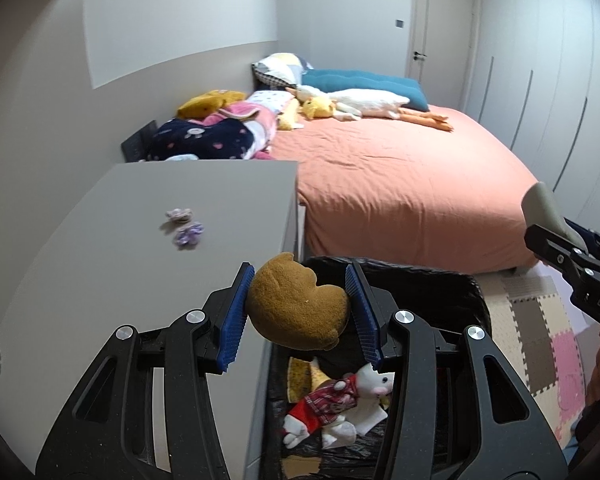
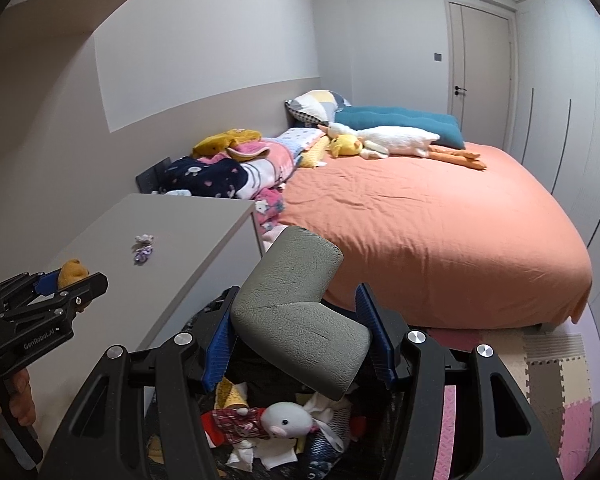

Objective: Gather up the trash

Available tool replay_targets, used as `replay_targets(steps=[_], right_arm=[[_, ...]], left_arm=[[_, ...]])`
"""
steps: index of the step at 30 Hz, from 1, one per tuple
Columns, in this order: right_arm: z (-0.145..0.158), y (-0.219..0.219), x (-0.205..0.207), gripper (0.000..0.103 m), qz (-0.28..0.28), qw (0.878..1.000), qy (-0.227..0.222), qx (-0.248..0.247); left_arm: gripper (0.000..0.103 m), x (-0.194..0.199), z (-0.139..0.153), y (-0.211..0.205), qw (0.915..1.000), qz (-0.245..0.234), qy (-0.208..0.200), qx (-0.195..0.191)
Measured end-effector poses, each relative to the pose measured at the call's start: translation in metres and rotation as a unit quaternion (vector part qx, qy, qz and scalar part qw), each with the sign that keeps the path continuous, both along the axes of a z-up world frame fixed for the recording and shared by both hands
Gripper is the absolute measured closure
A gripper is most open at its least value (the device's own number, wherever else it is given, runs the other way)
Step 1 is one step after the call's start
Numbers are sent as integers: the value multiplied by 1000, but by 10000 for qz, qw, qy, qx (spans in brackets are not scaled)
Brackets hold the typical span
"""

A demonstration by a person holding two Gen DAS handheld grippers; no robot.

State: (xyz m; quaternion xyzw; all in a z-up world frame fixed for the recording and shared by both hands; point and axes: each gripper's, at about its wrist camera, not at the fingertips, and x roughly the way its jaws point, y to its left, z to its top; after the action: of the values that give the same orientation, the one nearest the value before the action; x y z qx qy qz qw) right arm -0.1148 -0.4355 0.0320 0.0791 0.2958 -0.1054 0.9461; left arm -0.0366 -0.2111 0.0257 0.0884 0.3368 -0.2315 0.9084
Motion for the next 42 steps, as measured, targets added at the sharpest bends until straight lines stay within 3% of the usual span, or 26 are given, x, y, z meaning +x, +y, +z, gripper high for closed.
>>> replay_targets(steps=[8, 9, 10, 11, 12, 18, 42], right_arm=[[0, -15, -7, 44, -177, 9998, -14, 28], [0, -17, -8, 42, -197, 9998, -13, 59], [-1, -19, -8, 40, -211, 9997, 5, 79], [-1, -20, -9, 34, -233, 9997, -1, 73], [-1, -20, -10, 28, -254, 9997, -17, 57], [-1, -20, -11, 27, -314, 9995, -51, 43], [-16, 2, 24, 26, -44, 9997, 240, 20]], left_arm=[[56, -10, -5, -30, 9988, -463, 76, 132], [50, -11, -6, -33, 9983, -547, 117, 139], [27, -11, -7, -34, 9979, -608, 166, 131], [13, -12, -7, -34, 9976, -658, 190, 98], [6, -14, -6, -34, 9975, -691, 121, 42], [6, -20, -10, -41, 9972, -652, -46, 364], [6, 15, -33, -12, 9986, -237, 329, 334]])
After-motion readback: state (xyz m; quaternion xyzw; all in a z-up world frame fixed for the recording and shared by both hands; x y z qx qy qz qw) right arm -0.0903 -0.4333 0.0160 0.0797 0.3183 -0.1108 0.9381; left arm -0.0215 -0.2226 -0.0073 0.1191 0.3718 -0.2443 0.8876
